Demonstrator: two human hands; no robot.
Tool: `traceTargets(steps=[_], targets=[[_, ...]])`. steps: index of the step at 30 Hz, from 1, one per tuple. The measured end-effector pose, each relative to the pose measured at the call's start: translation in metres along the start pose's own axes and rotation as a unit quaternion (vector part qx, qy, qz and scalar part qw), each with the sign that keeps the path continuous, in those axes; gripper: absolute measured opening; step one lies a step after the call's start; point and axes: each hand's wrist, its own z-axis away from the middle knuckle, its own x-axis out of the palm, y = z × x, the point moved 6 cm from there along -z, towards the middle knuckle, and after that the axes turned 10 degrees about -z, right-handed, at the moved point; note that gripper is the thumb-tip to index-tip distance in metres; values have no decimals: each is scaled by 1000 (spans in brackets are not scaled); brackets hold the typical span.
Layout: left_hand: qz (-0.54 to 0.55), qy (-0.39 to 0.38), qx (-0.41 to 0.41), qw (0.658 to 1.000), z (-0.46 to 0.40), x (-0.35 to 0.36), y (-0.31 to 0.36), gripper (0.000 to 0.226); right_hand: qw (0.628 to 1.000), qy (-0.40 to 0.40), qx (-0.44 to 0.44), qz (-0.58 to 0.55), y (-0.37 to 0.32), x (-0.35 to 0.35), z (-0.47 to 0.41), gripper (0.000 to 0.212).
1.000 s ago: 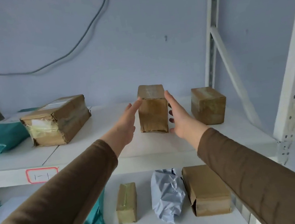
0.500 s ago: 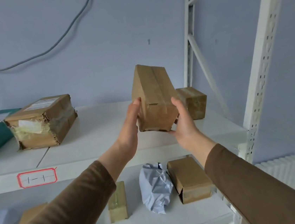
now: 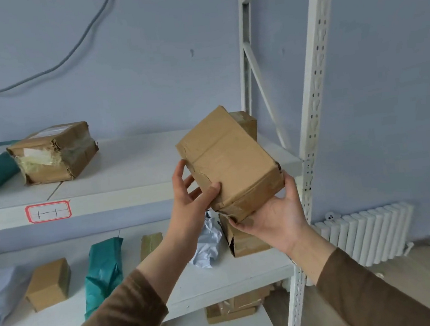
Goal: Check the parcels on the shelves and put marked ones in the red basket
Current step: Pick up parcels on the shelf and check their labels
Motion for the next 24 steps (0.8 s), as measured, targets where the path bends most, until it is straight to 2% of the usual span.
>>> traceTargets(steps=[3,9,12,16,18,19,21,24], targets=[[3,-13,6,1000,18,4,0,87,1000,-18,9,-1,3,-8,17,89],[-1,-66,25,998,33,7,-4,92,993,-90,64,48,7,-7,41,104],[-29,-70,2,997,36,5,-5,85,996,-51,17,75,5,-7,46,88],[-101,-60,-12,993,44,13,0,54,975,49,-91,195,0,3,56,73],[-97,-85,-10,992,50,23,6,60,934,109,-159,300,-2,9,59,70],[-79,-92,-11,993,52,27,9,63,897,128,-206,370,-5,13,59,70],[-41,-95,-20,994,56,34,15,62,796,157,-297,504,-13,22,61,78],[-31,-87,-36,995,54,33,13,71,647,162,-347,660,-10,36,64,107]])
